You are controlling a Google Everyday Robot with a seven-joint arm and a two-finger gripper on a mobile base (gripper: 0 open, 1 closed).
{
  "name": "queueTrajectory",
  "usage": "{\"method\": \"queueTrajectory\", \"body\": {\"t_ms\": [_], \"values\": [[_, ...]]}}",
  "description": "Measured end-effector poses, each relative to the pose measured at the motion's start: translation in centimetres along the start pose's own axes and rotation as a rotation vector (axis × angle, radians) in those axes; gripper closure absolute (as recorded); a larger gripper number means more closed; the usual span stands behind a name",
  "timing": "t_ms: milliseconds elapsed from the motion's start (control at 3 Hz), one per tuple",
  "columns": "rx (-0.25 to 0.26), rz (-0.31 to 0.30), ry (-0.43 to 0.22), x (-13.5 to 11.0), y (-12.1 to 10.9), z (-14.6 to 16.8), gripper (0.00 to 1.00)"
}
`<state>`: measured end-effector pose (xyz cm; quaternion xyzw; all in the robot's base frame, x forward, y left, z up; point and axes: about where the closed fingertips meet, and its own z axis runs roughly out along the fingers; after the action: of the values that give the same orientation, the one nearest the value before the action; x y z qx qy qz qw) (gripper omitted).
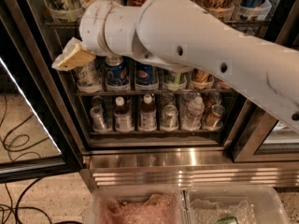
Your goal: Pick green can from top shelf of fridge
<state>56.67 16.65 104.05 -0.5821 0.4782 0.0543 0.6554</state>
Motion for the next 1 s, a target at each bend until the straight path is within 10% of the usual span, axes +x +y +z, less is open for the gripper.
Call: {"method": "queueTrajectory", "body": {"t_ms": [1000], "values": [[-0.018,0.012,-0.001,0.43,0.13,2.44,0.00]]}}
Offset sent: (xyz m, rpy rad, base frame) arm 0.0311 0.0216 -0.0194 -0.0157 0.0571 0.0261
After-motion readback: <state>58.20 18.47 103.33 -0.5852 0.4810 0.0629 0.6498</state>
